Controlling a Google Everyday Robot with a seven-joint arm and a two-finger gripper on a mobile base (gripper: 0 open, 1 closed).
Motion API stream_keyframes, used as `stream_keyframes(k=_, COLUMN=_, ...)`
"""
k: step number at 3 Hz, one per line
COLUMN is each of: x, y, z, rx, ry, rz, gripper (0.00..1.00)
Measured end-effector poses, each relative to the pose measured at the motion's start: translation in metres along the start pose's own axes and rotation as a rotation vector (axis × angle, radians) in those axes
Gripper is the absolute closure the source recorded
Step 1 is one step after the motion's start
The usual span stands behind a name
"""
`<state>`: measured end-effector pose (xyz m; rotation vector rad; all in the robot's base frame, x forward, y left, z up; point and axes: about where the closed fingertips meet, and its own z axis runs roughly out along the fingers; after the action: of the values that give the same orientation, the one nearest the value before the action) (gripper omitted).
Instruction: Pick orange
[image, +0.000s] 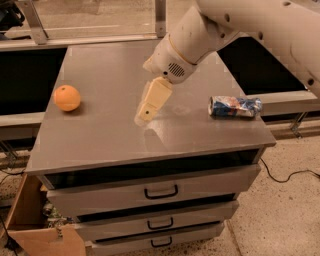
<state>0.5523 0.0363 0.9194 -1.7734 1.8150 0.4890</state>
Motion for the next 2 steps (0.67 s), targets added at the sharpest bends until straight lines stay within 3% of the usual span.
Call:
stream_keyframes(k=1, x=-0.010, y=-0.005, z=0.013, rx=-0.005, ry=-0.047, rz=0.000, gripper=0.00)
stream_keyframes(k=2, x=-0.038, y=-0.015, z=0.059, rx=-0.043, ry=-0.156, rz=-0.014, gripper=0.00)
